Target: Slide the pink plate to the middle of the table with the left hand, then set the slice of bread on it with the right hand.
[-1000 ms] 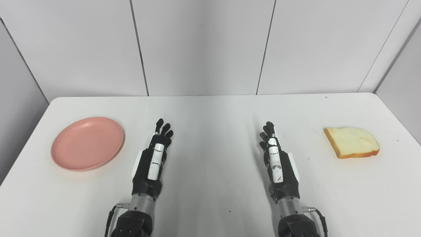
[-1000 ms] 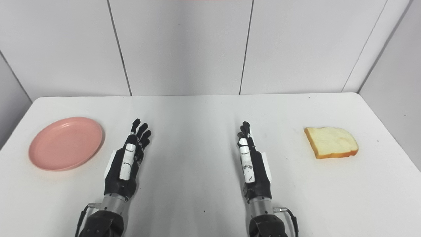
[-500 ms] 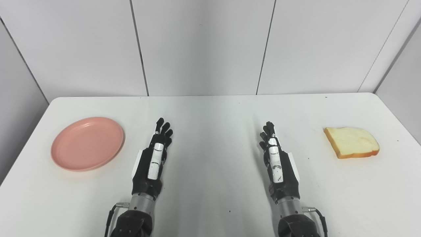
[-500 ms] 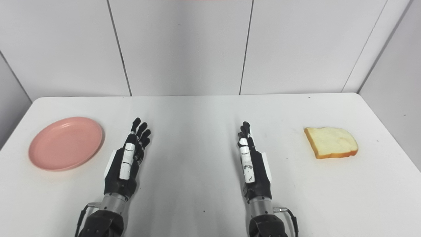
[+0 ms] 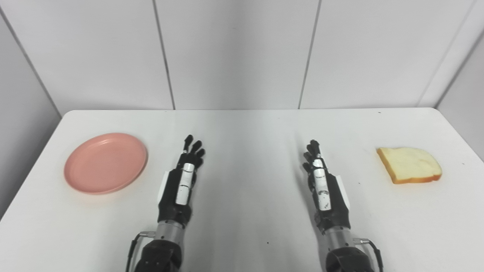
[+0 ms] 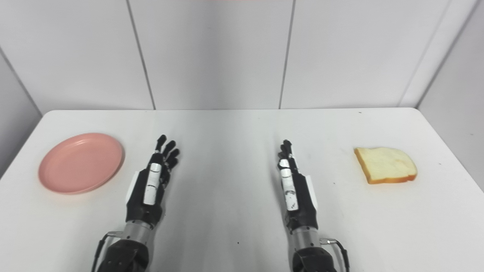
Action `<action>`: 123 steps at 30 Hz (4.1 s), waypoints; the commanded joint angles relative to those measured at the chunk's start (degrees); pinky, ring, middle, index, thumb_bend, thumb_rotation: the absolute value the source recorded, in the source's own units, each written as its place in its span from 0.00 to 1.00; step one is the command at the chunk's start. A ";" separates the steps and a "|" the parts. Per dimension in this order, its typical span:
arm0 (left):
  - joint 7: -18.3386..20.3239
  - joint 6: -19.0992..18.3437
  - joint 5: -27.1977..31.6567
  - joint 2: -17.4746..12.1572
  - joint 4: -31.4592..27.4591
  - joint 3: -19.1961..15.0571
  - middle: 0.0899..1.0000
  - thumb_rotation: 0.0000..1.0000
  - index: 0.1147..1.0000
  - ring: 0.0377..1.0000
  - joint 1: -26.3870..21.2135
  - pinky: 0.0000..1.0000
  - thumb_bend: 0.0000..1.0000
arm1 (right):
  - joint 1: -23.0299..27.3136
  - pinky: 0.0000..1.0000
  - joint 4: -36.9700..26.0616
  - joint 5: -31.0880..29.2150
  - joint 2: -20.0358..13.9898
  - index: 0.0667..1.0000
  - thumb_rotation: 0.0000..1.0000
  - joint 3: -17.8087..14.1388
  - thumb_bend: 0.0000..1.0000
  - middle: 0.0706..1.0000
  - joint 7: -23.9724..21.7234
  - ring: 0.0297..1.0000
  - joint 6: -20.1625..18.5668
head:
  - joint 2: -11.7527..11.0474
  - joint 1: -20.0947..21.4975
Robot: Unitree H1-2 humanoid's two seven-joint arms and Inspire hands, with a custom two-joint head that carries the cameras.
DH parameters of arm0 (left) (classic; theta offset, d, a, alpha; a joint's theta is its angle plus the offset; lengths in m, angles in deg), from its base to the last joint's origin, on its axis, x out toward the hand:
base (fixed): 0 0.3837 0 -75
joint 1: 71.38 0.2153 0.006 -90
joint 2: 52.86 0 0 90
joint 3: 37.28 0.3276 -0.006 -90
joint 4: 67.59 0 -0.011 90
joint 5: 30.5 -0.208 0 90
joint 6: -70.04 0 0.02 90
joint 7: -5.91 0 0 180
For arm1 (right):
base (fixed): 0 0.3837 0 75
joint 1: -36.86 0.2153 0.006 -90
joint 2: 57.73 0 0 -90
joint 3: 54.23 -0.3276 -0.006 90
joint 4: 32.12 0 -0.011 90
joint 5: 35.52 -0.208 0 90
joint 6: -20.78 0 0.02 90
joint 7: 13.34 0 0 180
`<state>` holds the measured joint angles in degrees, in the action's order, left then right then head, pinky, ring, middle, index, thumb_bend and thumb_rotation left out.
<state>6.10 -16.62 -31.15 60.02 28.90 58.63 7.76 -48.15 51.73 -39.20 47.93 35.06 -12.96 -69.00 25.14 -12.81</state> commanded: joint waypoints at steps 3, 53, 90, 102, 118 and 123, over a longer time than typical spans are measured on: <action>-1.96 2.82 -2.97 2.14 1.09 1.10 0.93 0.92 0.93 0.92 -3.29 0.92 0.78 | 1.68 1.00 0.08 -0.86 -1.72 1.00 1.00 -0.79 0.42 1.00 -1.26 1.00 4.46 | -0.50 -2.62; -3.05 -0.59 -1.00 1.91 -24.84 0.23 0.94 0.91 0.93 0.93 -1.93 0.98 0.74 | 2.22 1.00 -2.47 -4.98 -3.35 1.00 1.00 -1.40 0.36 1.00 -3.05 1.00 1.01 | -1.11 -7.71; -13.00 3.30 7.06 -8.65 -18.50 -25.00 0.93 0.87 0.93 0.94 -6.32 0.93 0.80 | 2.29 1.00 -6.02 -7.39 -4.54 1.00 1.00 -1.97 0.32 1.00 -2.87 1.00 -3.39 | -0.28 -11.00; -14.57 4.21 7.78 -10.47 -13.27 -27.10 0.94 0.90 0.93 0.96 -6.75 0.95 0.80 | 2.19 1.00 -6.55 -6.97 -4.11 1.00 1.00 -1.90 0.33 1.00 -2.34 1.00 -4.32 | -0.91 -11.53; -15.09 5.72 12.02 -13.03 -7.03 -30.33 0.93 0.88 0.91 0.93 -7.22 0.94 0.82 | 2.07 1.00 -7.76 -6.35 -3.84 1.00 1.00 -1.61 0.29 1.00 -2.08 1.00 -5.05 | -0.97 -11.79; -14.10 5.91 15.02 -13.71 -5.07 -30.87 0.94 0.88 0.94 0.94 -7.40 0.97 0.81 | 2.17 1.00 -7.96 -6.23 -3.96 1.00 1.00 -1.57 0.29 1.00 -2.09 1.00 -5.40 | -0.88 -12.03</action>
<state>-8.80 -12.74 -17.13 47.95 24.50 28.02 2.44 -47.25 45.85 -45.61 43.83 33.48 -14.87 -74.23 24.17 -24.79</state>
